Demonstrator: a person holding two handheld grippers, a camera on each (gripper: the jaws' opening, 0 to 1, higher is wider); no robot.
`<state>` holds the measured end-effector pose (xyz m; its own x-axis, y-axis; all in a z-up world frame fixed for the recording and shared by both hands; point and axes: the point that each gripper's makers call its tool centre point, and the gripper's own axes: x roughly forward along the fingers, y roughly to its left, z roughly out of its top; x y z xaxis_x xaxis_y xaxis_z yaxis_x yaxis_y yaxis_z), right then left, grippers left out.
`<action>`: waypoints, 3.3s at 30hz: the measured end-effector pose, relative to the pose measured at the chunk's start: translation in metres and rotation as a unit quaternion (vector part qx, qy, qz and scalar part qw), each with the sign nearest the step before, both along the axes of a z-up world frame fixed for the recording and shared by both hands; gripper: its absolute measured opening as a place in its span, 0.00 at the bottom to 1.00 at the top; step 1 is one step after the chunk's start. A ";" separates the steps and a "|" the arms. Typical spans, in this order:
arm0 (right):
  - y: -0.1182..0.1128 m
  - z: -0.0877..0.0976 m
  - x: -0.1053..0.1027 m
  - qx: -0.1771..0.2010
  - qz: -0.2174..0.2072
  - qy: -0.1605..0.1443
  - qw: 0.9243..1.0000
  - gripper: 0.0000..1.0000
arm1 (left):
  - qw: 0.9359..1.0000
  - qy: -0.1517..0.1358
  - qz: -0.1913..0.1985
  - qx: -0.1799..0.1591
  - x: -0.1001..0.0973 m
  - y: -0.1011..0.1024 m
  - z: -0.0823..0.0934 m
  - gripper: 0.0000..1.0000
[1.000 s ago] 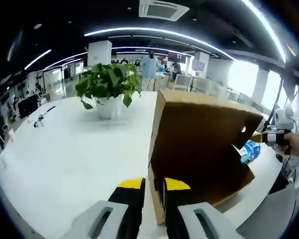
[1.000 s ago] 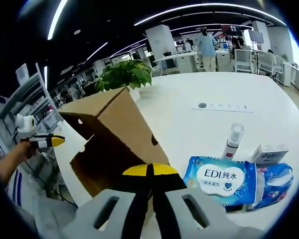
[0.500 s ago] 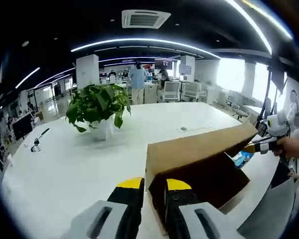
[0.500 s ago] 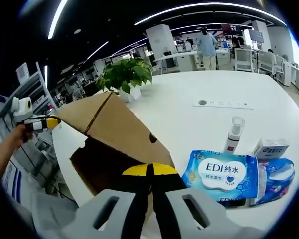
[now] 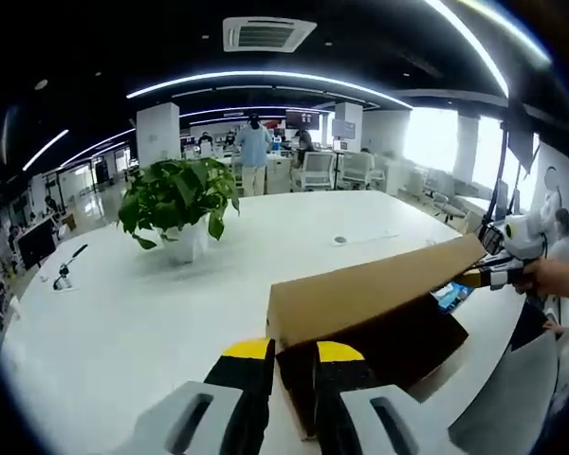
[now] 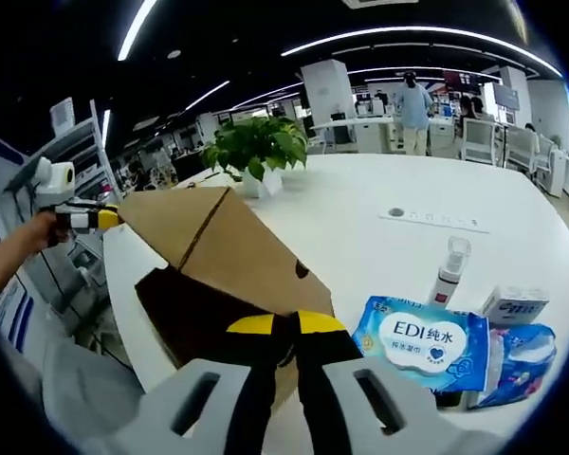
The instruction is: Operate the shoe box by opening the lid, removing the specified soft item, and placing it in the target area until the item is outside and the box remains undamaged.
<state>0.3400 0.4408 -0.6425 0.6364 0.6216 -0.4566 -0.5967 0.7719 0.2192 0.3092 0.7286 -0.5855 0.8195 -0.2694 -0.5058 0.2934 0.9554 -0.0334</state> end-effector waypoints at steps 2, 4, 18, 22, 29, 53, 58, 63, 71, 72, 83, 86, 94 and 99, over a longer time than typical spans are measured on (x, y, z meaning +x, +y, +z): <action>0.001 0.001 -0.002 -0.001 0.006 -0.006 1.000 0.07 | 1.000 0.002 -0.002 0.001 -0.003 0.000 -0.002 0.15; 0.002 0.003 -0.005 -0.005 0.012 -0.016 1.000 0.08 | 1.000 0.004 -0.003 0.001 -0.006 -0.001 -0.004 0.15; 0.007 0.011 -0.030 -0.015 0.050 -0.053 0.997 0.13 | 1.000 0.021 -0.016 0.006 -0.024 -0.006 -0.020 0.17; 0.007 0.011 -0.035 -0.018 0.058 -0.058 0.996 0.14 | 0.999 0.027 -0.021 0.010 -0.028 -0.007 -0.025 0.18; 0.012 0.007 -0.049 -0.031 0.091 -0.065 0.993 0.19 | 0.999 0.038 -0.031 0.014 -0.036 -0.010 -0.035 0.21; 0.020 -0.028 -0.069 -0.062 0.130 -0.028 0.989 0.30 | 0.993 0.095 -0.070 0.031 -0.052 -0.016 -0.078 0.28; 0.019 -0.035 -0.071 -0.071 0.136 -0.024 0.988 0.31 | 0.991 0.106 -0.073 0.030 -0.054 -0.018 -0.086 0.30; 0.021 -0.044 -0.073 -0.076 0.142 -0.017 0.987 0.34 | 0.990 0.116 -0.075 0.028 -0.056 -0.019 -0.094 0.31; 0.021 -0.056 -0.073 -0.088 0.148 -0.007 0.985 0.34 | 0.988 0.132 -0.079 0.034 -0.056 -0.019 -0.108 0.32; 0.021 -0.057 -0.073 -0.089 0.148 -0.006 0.985 0.34 | 0.987 0.134 -0.079 0.034 -0.056 -0.019 -0.110 0.32; 0.021 -0.070 -0.070 -0.106 0.151 0.001 0.983 0.33 | 0.985 0.148 -0.077 0.033 -0.055 -0.019 -0.124 0.31; 0.021 -0.073 -0.069 -0.108 0.151 0.003 0.983 0.33 | 0.985 0.149 -0.076 0.032 -0.055 -0.020 -0.126 0.31; 0.021 -0.080 -0.069 -0.127 0.158 -0.002 0.979 0.32 | 0.984 0.155 -0.072 0.038 -0.054 -0.020 -0.134 0.31; 0.021 -0.085 -0.068 -0.138 0.161 -0.005 0.977 0.32 | 0.983 0.162 -0.069 0.045 -0.053 -0.020 -0.140 0.30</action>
